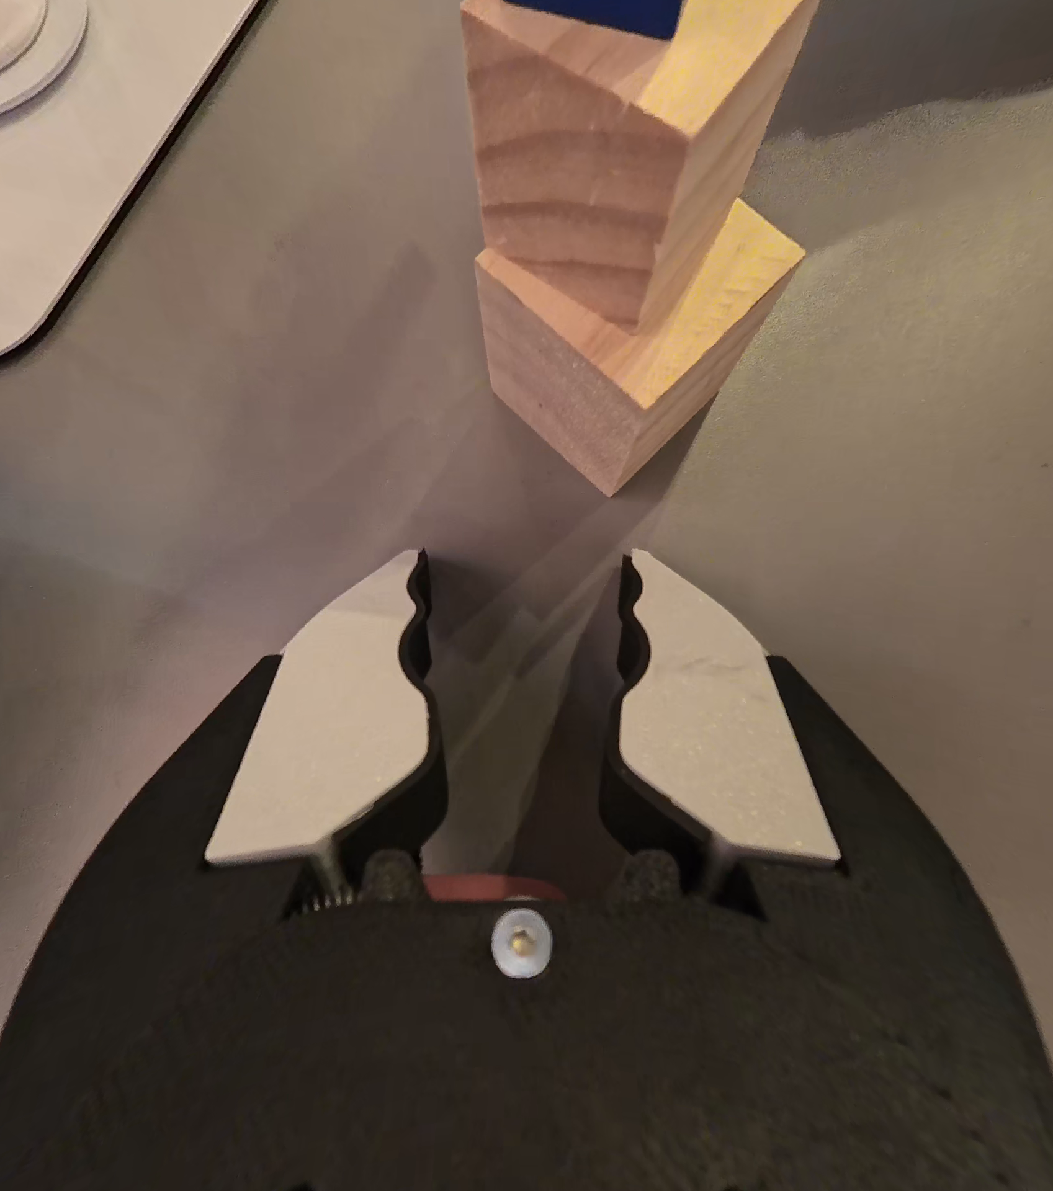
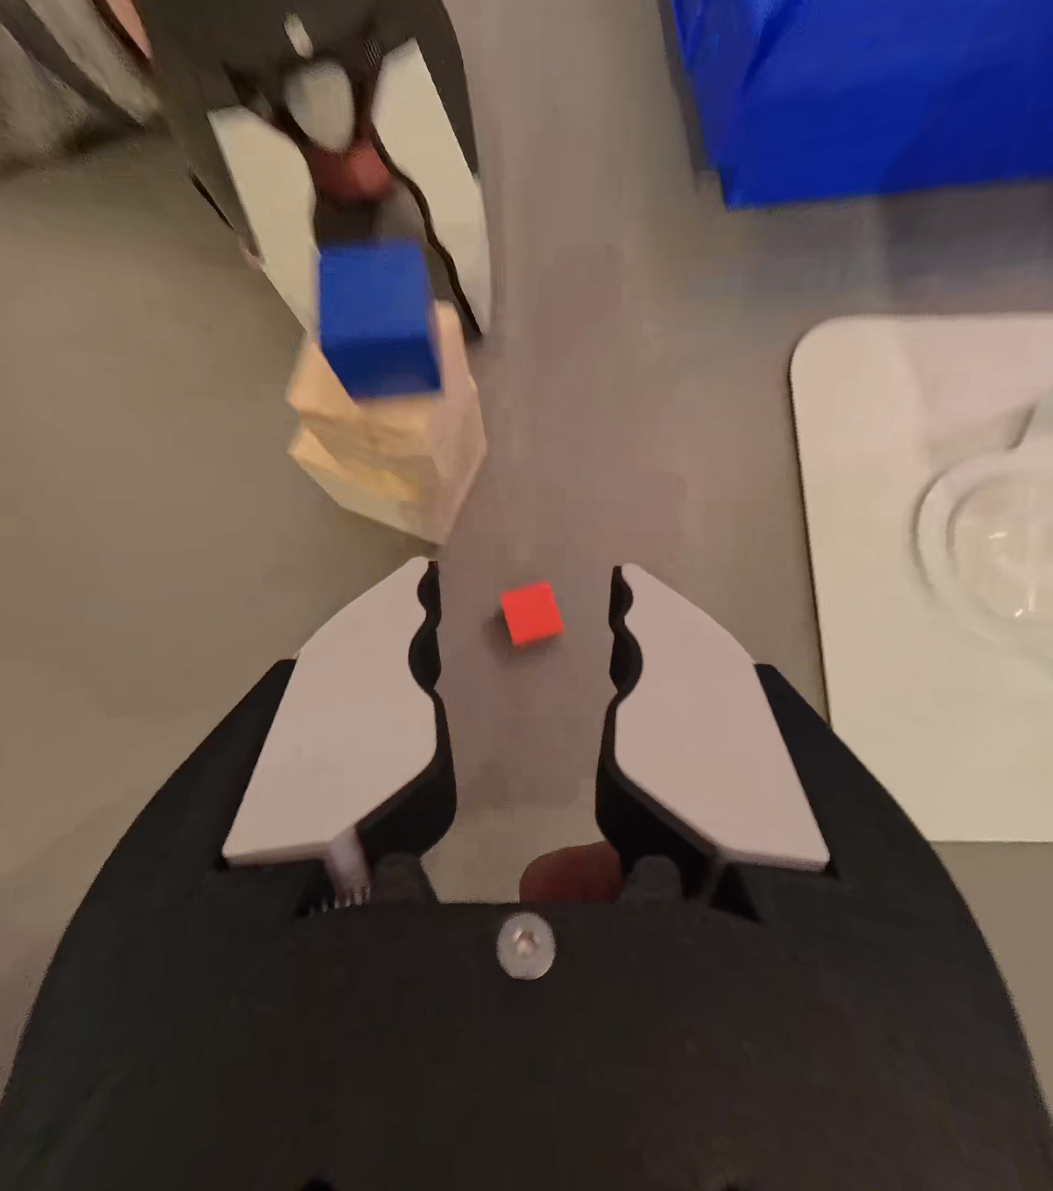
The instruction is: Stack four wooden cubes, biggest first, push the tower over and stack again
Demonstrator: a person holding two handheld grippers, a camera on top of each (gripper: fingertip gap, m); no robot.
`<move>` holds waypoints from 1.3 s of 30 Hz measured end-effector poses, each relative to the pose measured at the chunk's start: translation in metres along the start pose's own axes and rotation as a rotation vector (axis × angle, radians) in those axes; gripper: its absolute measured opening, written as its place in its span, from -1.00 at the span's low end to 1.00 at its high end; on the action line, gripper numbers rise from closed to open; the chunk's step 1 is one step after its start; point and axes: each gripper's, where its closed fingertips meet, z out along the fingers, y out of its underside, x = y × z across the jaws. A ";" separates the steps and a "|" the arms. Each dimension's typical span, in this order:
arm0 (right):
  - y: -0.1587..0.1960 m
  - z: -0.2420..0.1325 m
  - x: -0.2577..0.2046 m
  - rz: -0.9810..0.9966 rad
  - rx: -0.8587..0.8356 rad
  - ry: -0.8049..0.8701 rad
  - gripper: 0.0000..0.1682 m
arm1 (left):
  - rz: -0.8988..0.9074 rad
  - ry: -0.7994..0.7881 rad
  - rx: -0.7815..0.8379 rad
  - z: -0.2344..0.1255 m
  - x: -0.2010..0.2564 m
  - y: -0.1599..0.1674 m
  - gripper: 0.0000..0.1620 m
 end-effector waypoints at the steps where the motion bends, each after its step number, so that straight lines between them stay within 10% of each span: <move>1: 0.013 0.009 0.001 0.008 -0.034 -0.014 -0.40 | 0.000 0.001 0.000 0.000 0.000 0.000 -0.32; 9: 0.032 0.041 -0.002 -0.042 -0.078 -0.069 -0.74 | 0.000 0.000 0.000 0.000 0.000 0.000 -0.31; 21: -0.089 -0.024 -0.034 -0.166 0.087 -0.066 -0.74 | 0.008 0.000 0.001 0.000 0.001 0.000 -0.31; 34: -0.084 -0.005 -0.036 -0.139 0.002 -0.088 -0.51 | 0.014 0.010 0.001 0.000 0.002 0.000 -0.31; 39: -0.081 -0.025 -0.030 -0.104 0.098 -0.028 -0.79 | 0.015 0.004 0.002 0.000 0.002 0.000 -0.31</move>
